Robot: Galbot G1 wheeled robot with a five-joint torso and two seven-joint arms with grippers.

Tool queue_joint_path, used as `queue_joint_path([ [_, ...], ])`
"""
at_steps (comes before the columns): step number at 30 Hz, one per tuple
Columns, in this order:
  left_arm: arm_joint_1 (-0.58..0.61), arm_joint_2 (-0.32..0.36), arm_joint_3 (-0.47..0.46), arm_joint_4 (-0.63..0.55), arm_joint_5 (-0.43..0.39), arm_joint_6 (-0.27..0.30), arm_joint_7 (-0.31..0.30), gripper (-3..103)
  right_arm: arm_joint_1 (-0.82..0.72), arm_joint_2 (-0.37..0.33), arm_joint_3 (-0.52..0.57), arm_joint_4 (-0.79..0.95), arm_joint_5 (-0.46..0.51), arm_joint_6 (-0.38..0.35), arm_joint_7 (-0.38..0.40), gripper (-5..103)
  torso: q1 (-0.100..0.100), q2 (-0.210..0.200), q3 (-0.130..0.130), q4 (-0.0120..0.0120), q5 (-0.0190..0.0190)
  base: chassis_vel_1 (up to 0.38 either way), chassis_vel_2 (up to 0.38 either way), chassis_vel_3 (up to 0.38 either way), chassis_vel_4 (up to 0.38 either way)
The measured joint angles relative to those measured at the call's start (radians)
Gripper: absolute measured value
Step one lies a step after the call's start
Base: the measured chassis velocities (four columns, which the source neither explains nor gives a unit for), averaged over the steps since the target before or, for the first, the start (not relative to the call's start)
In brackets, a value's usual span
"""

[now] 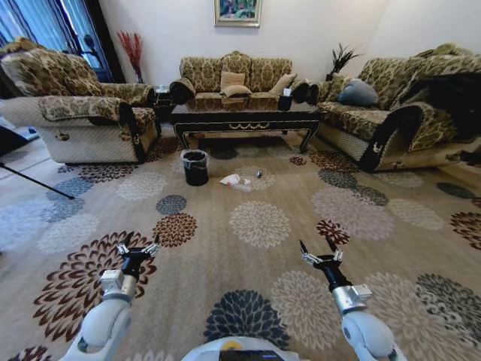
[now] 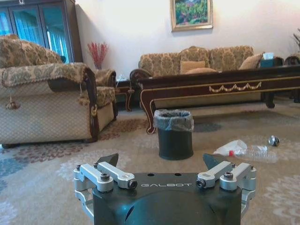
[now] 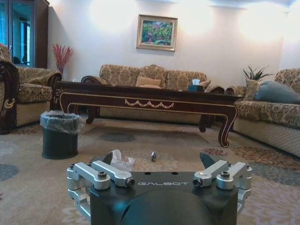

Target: Move to the front of the table and pick up the trash from the floor, then place it into the trash bin.

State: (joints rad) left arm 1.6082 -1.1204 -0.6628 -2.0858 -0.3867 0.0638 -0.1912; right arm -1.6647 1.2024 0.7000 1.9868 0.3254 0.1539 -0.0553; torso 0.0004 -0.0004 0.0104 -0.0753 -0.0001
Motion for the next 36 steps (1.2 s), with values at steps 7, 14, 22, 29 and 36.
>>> queue_joint_path([
  [7,-0.001,0.001,-0.002,0.001,0.001,0.0,-0.002,100,0.002,0.002,-0.001,-0.001,0.0,-0.001,0.001,100,0.0,0.0,-0.005,0.0001,0.0,0.0,0.0,0.0,0.0],
  [14,-0.004,-0.002,0.001,0.005,-0.005,-0.022,-0.019,100,0.005,0.003,-0.005,-0.008,-0.001,-0.001,0.0,100,0.0,0.0,-0.003,0.0,0.0,0.0,0.0,0.0,0.0],
  [22,-0.003,-0.004,-0.001,0.016,0.012,-0.034,-0.018,100,0.009,0.006,-0.01,-0.016,-0.004,-0.001,0.002,100,0.0,0.0,0.0,0.0001,0.0001,-0.027,0.025,0.025,-0.023],
  [29,-0.006,-0.004,-0.001,0.019,0.017,-0.038,-0.015,100,0.011,0.006,-0.012,-0.019,-0.005,-0.001,0.003,100,0.0,0.0,0.001,0.0002,0.0001,-0.153,0.179,0.15,-0.164],
  [36,-0.005,-0.007,0.0,0.022,0.021,-0.04,-0.013,100,0.009,0.008,-0.013,-0.02,-0.008,-0.001,0.003,100,0.0,0.0,0.002,0.0,0.0,-0.244,0.238,0.242,-0.232],
])
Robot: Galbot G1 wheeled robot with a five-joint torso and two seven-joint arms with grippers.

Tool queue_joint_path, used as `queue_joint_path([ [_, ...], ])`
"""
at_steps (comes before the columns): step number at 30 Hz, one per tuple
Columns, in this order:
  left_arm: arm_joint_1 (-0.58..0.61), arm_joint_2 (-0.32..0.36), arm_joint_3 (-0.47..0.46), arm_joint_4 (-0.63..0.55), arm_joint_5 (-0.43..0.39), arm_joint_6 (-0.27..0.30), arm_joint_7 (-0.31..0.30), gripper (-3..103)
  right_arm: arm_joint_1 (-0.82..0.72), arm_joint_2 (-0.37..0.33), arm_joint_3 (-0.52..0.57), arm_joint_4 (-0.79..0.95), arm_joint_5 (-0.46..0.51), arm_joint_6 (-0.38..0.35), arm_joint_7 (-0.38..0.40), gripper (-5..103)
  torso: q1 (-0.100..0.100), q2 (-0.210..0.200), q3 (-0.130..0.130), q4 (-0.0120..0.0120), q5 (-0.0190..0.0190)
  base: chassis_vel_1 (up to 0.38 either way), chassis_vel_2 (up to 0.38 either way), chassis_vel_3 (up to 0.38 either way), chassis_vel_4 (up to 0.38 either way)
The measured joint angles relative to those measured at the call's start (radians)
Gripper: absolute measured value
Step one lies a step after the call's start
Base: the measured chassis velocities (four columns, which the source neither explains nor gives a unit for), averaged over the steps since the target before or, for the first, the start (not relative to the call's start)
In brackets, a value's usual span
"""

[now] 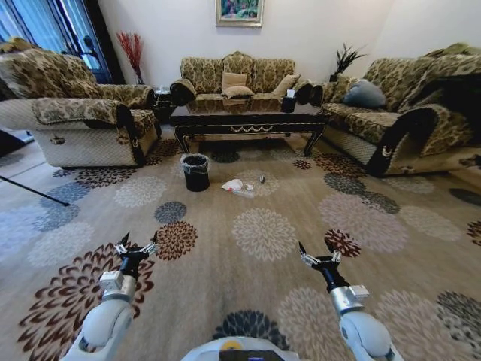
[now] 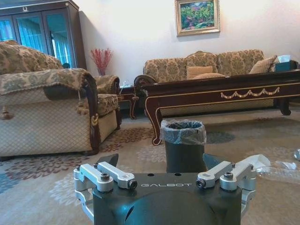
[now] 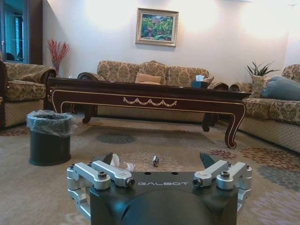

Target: Move to the front of the table and pick up the trash from the floor, then place it into the trash bin.

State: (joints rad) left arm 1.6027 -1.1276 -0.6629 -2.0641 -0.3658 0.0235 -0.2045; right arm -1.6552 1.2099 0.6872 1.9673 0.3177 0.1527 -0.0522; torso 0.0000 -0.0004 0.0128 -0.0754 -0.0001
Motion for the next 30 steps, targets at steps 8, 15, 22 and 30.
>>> queue_joint_path([
  [8,0.003,-0.002,-0.006,0.001,0.0,-0.003,0.003,100,-0.002,0.0,-0.001,0.006,0.0,-0.001,0.002,100,0.0,0.0,0.001,0.0003,0.0006,-0.267,0.273,0.257,-0.28],
  [15,0.003,-0.004,-0.006,0.001,0.004,-0.003,0.003,100,-0.007,0.001,0.0,0.01,-0.001,-0.001,0.002,100,0.0,0.0,0.001,0.0,0.0006,-0.26,0.25,0.264,-0.243],
  [22,0.006,-0.003,-0.009,-0.001,0.006,-0.002,0.004,100,-0.011,0.002,0.002,0.015,-0.002,-0.001,0.002,100,0.0,0.0,0.002,0.0,0.0,-0.251,0.252,0.261,-0.27],
  [30,0.005,0.0,-0.011,-0.002,0.011,0.013,0.0,100,-0.012,0.004,0.0,0.016,-0.004,-0.002,0.002,100,0.0,0.0,0.002,0.0,0.0001,-0.233,0.252,0.241,-0.245],
])
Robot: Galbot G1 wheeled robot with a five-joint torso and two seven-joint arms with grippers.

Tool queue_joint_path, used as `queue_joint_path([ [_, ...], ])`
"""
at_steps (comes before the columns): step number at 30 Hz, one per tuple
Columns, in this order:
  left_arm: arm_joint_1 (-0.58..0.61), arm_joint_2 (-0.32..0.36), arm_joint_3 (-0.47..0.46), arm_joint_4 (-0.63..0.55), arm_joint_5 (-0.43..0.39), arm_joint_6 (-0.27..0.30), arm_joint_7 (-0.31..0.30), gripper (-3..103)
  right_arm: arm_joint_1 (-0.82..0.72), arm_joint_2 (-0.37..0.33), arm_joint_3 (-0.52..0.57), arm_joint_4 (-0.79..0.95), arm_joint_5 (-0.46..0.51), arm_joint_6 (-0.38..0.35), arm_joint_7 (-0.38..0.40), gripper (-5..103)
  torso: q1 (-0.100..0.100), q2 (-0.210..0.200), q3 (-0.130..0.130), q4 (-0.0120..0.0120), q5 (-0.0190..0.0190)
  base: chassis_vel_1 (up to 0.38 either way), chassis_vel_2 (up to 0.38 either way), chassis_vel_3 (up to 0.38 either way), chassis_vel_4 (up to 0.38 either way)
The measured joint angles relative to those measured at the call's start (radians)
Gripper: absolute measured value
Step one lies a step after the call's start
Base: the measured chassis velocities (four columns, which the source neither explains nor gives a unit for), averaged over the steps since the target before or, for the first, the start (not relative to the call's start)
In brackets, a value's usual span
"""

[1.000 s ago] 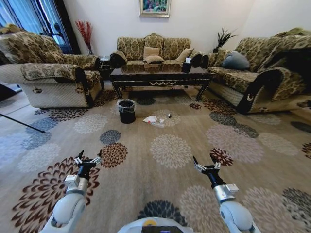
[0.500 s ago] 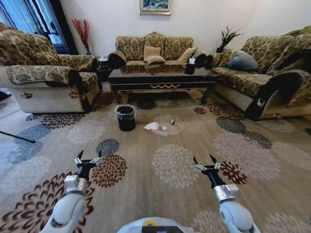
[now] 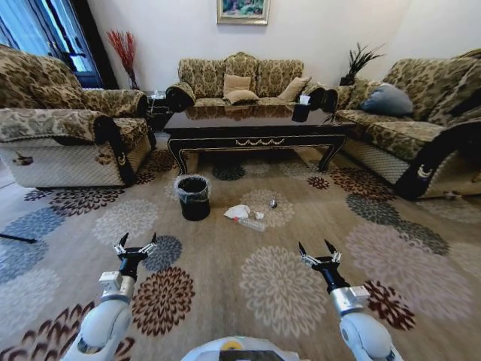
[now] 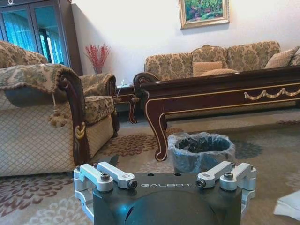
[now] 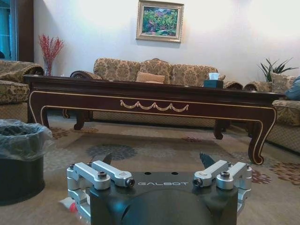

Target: Move to the front of the table and pick up the trash from the floor, then place it into the trash bin.

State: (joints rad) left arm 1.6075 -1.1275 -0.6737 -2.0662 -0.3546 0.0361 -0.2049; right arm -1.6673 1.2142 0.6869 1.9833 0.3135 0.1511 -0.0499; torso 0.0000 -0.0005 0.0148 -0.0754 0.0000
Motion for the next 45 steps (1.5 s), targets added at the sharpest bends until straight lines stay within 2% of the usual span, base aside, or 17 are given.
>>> queue_joint_path([
  [28,-0.009,0.004,-0.02,0.013,-0.001,0.046,-0.017,100,-0.005,0.012,-0.017,-0.005,-0.029,-0.001,0.005,100,0.0,0.0,0.001,0.0002,-0.0002,-0.259,0.257,0.259,-0.257],
  [33,-0.02,0.015,-0.023,0.009,-0.01,0.095,-0.045,100,-0.005,0.014,-0.023,-0.008,-0.032,-0.001,0.009,100,0.0,0.0,0.001,0.0003,0.0003,-0.223,0.216,0.211,-0.218],
  [38,-0.062,0.049,-0.005,-0.012,-0.084,0.204,-0.098,100,-0.011,0.015,-0.027,-0.009,-0.044,0.001,0.009,100,0.0,0.0,0.001,0.0001,0.0001,-0.081,0.067,0.066,-0.075],
  [39,-0.062,0.049,-0.005,-0.012,-0.084,0.204,-0.098,100,-0.011,0.015,-0.027,-0.009,-0.044,0.001,0.009,100,0.0,0.0,0.001,0.0001,0.0001,0.0,0.0,0.0,0.0],
  [42,-0.099,0.077,0.017,-0.022,-0.14,0.297,-0.131,100,-0.019,0.017,-0.026,-0.009,-0.051,0.004,0.01,100,0.0,0.0,0.0,0.0001,0.0,0.024,-0.04,-0.041,0.028],
  [43,-0.117,0.091,0.029,-0.027,-0.179,0.351,-0.149,100,-0.021,0.019,-0.025,-0.009,-0.054,0.006,0.01,100,0.0,0.0,0.0,0.0001,0.0001,0.0,0.0,0.0,0.0],
  [44,-0.117,0.091,0.029,-0.027,-0.179,0.351,-0.149,100,-0.021,0.019,-0.025,-0.009,-0.054,0.006,0.01,100,0.0,0.0,0.0,0.0001,0.0001,0.0,0.0,0.0,0.0],
  [45,-0.136,0.105,0.039,-0.034,-0.225,0.413,-0.171,100,-0.023,0.02,-0.023,-0.01,-0.058,0.008,0.01,100,0.0,0.0,0.0,0.0,-0.0001,0.0,0.0,0.0,0.0],
])
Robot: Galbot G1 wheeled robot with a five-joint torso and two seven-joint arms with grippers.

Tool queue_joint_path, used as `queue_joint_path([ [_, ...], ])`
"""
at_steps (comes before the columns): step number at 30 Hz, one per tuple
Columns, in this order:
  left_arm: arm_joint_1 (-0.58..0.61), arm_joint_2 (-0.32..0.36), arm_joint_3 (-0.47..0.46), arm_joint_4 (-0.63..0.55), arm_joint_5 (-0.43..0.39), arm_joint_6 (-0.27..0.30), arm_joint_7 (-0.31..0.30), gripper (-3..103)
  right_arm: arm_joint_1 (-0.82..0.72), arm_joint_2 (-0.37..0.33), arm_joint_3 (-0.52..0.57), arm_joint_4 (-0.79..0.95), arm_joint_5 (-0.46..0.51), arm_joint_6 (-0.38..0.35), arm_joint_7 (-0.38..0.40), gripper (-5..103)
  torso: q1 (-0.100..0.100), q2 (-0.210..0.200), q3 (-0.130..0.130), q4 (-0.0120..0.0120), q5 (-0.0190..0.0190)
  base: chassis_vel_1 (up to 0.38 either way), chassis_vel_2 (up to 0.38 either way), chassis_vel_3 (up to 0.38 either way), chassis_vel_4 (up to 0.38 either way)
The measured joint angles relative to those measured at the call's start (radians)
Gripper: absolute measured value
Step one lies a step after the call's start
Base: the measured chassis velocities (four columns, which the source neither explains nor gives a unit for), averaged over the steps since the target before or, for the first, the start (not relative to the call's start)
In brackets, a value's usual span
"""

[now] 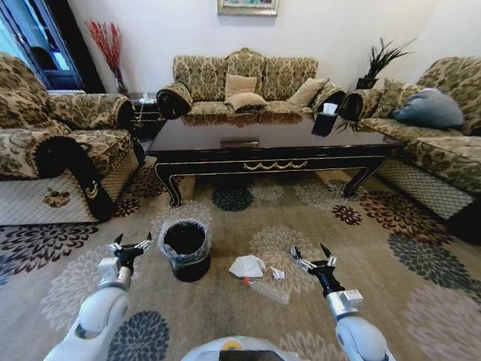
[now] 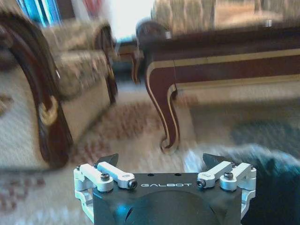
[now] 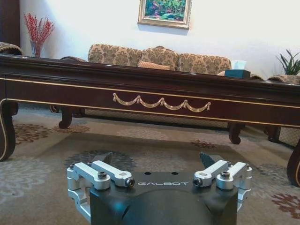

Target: Move to the front of the table and pick up the trash from the floor, then place it into the trash bin.

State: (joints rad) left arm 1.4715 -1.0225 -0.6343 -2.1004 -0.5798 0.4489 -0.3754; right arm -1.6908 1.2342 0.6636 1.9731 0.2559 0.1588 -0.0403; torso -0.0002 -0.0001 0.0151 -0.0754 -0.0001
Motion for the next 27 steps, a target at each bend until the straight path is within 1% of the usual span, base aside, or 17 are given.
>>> queue_joint_path([
  [2,-0.038,0.027,0.009,-0.01,-0.097,0.111,-0.041,100,-0.001,0.0,-0.002,-0.004,-0.004,0.003,0.0,100,0.0,0.0,0.0,0.0,0.0,0.0,0.0,0.0,0.0],
  [3,-0.052,0.036,0.009,-0.011,-0.135,0.144,-0.054,100,0.0,-0.001,-0.005,-0.006,-0.004,0.003,0.0,100,0.0,0.0,0.0,0.0,0.0,0.0,0.0,0.0,0.0],
  [4,-0.077,0.05,0.009,-0.011,-0.194,0.187,-0.074,100,0.002,-0.002,-0.009,-0.009,-0.005,0.004,0.0,100,0.0,0.0,0.0,0.0001,0.0,0.0,0.0,0.0,0.0],
  [5,-0.077,0.05,0.009,-0.011,-0.194,0.187,-0.074,100,0.002,-0.002,-0.009,-0.009,-0.005,0.004,0.0,100,0.0,0.0,0.0,0.0001,0.0,0.0,0.0,0.0,0.0],
  [6,-0.102,0.062,0.009,-0.005,-0.242,0.219,-0.092,100,0.002,-0.002,-0.013,-0.01,-0.006,0.004,0.0,100,0.0,0.0,0.0,0.0004,0.0,0.0,0.0,0.0,0.0],
  [8,-0.142,0.083,0.006,0.01,-0.331,0.269,-0.126,100,0.005,-0.005,-0.021,-0.013,-0.006,0.004,0.0,100,0.0,0.0,0.0,-0.0003,0.0,0.0,0.0,0.0,0.0],
  [9,-0.154,0.09,0.001,0.018,-0.371,0.285,-0.145,100,0.011,-0.01,-0.028,-0.015,-0.006,0.004,0.0,100,0.0,0.0,0.0,-0.0003,0.0,0.0,0.0,0.0,0.0],
  [10,-0.163,0.093,0.0,0.023,-0.394,0.289,-0.156,100,0.015,-0.012,-0.031,-0.017,-0.006,0.004,0.0,100,0.0,0.0,0.0,0.0005,0.0001,0.0,0.0,0.0,0.0],
  [11,-0.163,0.093,0.0,0.023,-0.394,0.289,-0.156,100,0.015,-0.012,-0.031,-0.017,-0.006,0.004,0.0,100,0.0,0.0,0.0,0.0005,0.0001,0.0,0.0,0.0,0.0],
  [12,-0.184,0.102,0.004,0.039,-0.45,0.297,-0.187,100,0.015,-0.013,-0.033,-0.019,-0.005,0.004,0.001,100,0.0,0.0,0.0,0.0004,0.0002,0.0,0.0,0.0,0.0],
  [13,-0.2,0.108,0.013,0.052,-0.487,0.299,-0.203,100,0.012,-0.012,-0.033,-0.02,-0.005,0.005,0.001,100,0.0,0.0,0.0,0.0005,0.0002,0.0,0.0,0.0,0.0],
  [14,-0.218,0.112,0.028,0.071,-0.523,0.299,-0.219,100,0.008,-0.01,-0.031,-0.021,-0.006,0.006,0.001,100,0.0,0.0,0.0,0.0004,0.0,0.0,0.0,0.0,0.0],
  [15,-0.23,0.113,0.038,0.085,-0.536,0.299,-0.224,100,0.005,-0.008,-0.03,-0.021,-0.006,0.006,0.001,100,0.0,0.0,0.0,0.0001,0.0,0.0,0.0,0.0,0.0],
  [18,-0.258,0.111,0.059,0.117,-0.556,0.299,-0.229,100,0.0,-0.005,-0.028,-0.02,-0.006,0.007,0.001,100,0.0,0.0,0.0,-0.0001,0.0,0.0,0.0,0.0,0.0],
  [21,-0.314,0.099,0.113,0.173,-0.578,0.296,-0.226,100,-0.004,-0.004,-0.026,-0.014,-0.006,0.007,0.003,100,0.0,0.0,0.0,0.0002,0.0,0.0,0.0,0.0,0.0],
  [27,-0.357,0.078,0.168,0.225,-0.591,0.293,-0.225,100,-0.01,-0.004,-0.018,-0.007,-0.005,0.007,0.005,100,0.0,0.0,0.0,0.0001,0.0001,0.0,0.0,0.0,0.0],
])
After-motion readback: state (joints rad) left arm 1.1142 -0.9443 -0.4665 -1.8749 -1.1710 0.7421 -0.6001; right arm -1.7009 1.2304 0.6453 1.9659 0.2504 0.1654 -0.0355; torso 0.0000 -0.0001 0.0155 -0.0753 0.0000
